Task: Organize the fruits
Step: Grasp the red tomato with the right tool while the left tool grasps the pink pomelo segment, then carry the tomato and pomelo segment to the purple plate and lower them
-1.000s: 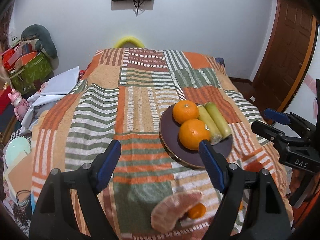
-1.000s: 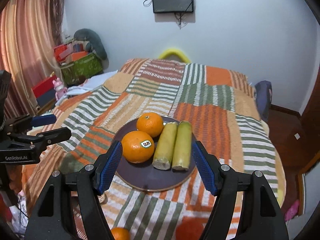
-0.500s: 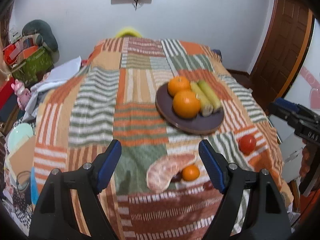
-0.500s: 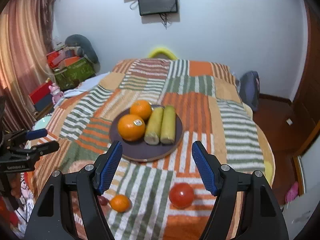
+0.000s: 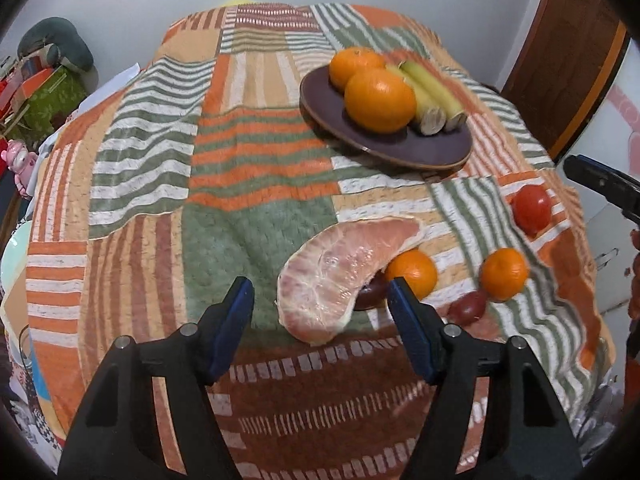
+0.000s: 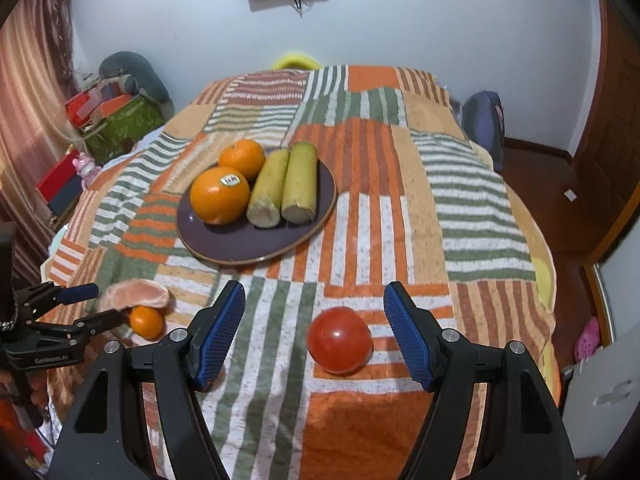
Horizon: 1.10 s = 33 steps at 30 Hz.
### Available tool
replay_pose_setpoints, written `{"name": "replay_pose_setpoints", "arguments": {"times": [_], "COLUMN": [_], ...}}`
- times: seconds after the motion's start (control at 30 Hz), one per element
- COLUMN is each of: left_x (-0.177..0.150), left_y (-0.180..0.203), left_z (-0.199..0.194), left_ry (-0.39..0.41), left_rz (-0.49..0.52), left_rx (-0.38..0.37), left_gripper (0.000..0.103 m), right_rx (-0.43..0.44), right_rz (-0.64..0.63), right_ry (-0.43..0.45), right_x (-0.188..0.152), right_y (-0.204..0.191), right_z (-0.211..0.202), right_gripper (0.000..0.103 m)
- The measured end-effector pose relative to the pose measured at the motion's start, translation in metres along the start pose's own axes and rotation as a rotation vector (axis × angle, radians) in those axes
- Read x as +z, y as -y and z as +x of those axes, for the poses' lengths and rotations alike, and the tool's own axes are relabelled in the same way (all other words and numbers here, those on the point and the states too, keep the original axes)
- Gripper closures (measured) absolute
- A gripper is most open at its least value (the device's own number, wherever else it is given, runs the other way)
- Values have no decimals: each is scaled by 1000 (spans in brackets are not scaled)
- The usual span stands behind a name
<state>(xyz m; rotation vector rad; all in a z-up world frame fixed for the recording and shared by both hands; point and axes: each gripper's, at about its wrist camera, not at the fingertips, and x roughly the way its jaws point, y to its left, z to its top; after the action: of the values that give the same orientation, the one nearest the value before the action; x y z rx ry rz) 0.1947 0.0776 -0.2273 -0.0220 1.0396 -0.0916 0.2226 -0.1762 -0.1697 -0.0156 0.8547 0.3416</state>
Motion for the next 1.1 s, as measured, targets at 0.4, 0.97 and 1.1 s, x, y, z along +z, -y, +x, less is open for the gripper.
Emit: {"name": "replay_pose_setpoints", "arguments": {"times": [0.4, 0.97, 1.1], "left_x": [18, 26, 28], "left_y": [2, -7, -9], "left_z": [17, 25, 17], "left_ry": [4, 23, 43], "left_rz": [-11, -64, -67], "left_rx": [-41, -42, -28], "left_gripper": [56, 67, 67], "right_rx": [20, 17, 35], "right_rz": [28, 18, 35], "right_ry": [-103, -140, -128], "right_x": [-24, -31, -31], "right_y": [9, 17, 19], "right_z": [29, 44, 39], "right_gripper": [34, 58, 59]}}
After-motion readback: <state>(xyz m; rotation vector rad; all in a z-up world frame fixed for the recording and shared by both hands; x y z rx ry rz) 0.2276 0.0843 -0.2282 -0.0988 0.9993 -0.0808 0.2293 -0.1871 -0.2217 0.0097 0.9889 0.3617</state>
